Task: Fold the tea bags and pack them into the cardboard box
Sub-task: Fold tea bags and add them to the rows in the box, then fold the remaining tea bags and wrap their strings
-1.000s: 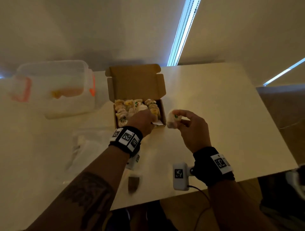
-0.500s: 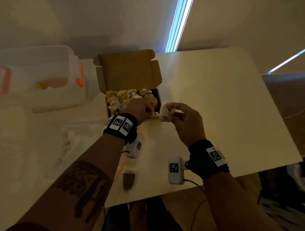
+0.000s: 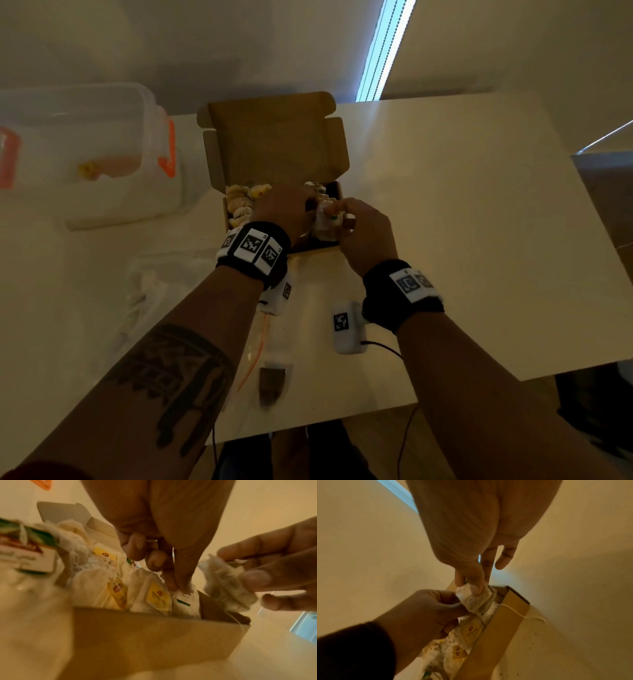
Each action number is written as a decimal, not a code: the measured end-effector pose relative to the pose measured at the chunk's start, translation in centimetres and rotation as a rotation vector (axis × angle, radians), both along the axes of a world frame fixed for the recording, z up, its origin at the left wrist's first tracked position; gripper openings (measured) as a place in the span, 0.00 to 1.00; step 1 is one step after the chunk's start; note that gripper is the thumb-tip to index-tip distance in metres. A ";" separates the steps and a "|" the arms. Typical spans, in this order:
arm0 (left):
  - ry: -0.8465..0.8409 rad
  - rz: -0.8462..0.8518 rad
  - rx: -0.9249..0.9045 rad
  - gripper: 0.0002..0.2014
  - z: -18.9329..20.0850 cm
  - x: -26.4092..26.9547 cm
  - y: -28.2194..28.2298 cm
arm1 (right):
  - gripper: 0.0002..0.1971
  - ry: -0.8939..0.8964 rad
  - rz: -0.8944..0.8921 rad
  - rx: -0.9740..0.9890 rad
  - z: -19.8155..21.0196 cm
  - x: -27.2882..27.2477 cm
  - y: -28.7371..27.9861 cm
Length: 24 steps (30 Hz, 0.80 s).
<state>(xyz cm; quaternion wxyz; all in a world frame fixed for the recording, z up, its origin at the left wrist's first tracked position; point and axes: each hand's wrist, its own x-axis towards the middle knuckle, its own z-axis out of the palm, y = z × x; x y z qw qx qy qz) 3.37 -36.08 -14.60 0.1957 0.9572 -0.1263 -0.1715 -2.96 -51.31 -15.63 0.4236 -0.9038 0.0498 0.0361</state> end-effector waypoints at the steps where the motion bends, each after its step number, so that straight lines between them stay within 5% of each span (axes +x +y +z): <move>1: -0.005 0.010 -0.019 0.11 0.0 0.0 0.1 | 0.12 0.017 0.028 -0.068 -0.2 0.3 0.4; 6: -0.038 0.099 -0.161 0.11 -0.5 -0.5 0.9 | 0.15 0.159 0.125 -0.391 -0.3 0.7 1.9; 10: -0.023 0.156 -0.241 0.12 -0.4 -1.6 1.3 | 0.17 0.192 0.162 -0.454 0.2 0.6 2.4; 18: -0.144 0.200 -0.313 0.07 5.4 -10.1 7.1 | 0.08 -0.258 -0.008 -0.104 2.2 -5.3 1.3; 21: -0.056 0.170 -0.258 0.12 6.3 -15.7 9.2 | 0.05 0.061 0.186 -0.114 1.7 -10.7 2.9; 24: 0.006 0.212 -0.172 0.11 6.0 -20.2 11.2 | 0.15 0.359 0.432 -0.259 -0.4 -14.8 5.0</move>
